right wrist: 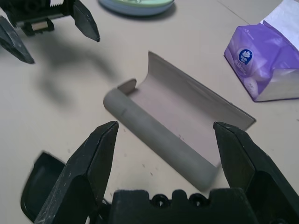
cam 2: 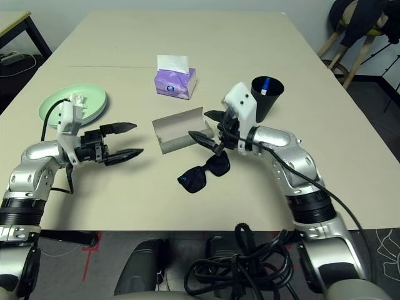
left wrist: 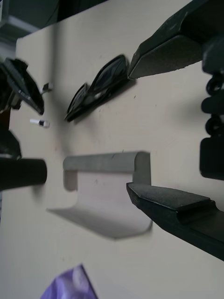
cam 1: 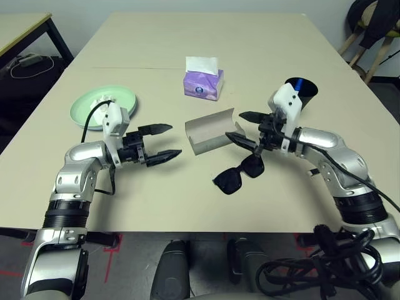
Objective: Organize and tidy the items on the table.
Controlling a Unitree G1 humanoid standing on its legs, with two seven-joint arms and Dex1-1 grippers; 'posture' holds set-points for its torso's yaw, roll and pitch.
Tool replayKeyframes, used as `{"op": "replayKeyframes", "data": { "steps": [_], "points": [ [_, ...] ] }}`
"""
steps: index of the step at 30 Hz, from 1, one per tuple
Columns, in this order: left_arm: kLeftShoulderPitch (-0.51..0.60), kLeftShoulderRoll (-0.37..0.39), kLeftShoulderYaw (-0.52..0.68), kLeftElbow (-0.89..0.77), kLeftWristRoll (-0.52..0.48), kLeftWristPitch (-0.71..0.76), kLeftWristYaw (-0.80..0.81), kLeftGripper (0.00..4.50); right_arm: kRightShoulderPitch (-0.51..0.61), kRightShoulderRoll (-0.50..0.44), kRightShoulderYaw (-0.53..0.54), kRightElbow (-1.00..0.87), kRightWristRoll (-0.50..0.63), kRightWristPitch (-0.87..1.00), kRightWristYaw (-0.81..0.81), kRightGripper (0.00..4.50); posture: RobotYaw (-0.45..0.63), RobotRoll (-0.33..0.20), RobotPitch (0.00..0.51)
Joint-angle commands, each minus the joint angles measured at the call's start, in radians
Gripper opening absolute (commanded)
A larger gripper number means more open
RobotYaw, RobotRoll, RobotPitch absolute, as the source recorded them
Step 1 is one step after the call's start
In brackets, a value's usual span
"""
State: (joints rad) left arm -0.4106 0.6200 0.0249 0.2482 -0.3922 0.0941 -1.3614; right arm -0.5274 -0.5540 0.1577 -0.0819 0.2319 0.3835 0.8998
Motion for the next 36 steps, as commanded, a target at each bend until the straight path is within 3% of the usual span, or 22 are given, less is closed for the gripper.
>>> {"op": "replayKeyframes", "data": {
  "steps": [1,9,21,36],
  "points": [
    [0.014,-0.005,-0.037,-0.022,0.009,-0.044,-0.042,4.47,0.019,-0.056,0.055,-0.022,-0.045,-0.063,0.075,4.50,0.10,0.000,0.164],
    [0.008,-0.017,-0.069,-0.035,0.001,-0.060,-0.067,4.47,-0.044,-0.192,0.154,-0.102,-0.084,0.023,0.247,4.50,0.08,0.000,0.169],
    [0.038,-0.030,-0.061,-0.088,-0.003,-0.053,-0.015,4.47,-0.300,-0.259,0.309,-0.135,-0.190,0.096,0.454,4.50,0.11,0.000,0.184],
    [0.067,-0.011,-0.073,-0.154,0.006,-0.065,0.008,4.47,-0.419,-0.195,0.483,-0.067,-0.449,-0.173,0.569,4.50,0.14,0.000,0.185]
  ]
}}
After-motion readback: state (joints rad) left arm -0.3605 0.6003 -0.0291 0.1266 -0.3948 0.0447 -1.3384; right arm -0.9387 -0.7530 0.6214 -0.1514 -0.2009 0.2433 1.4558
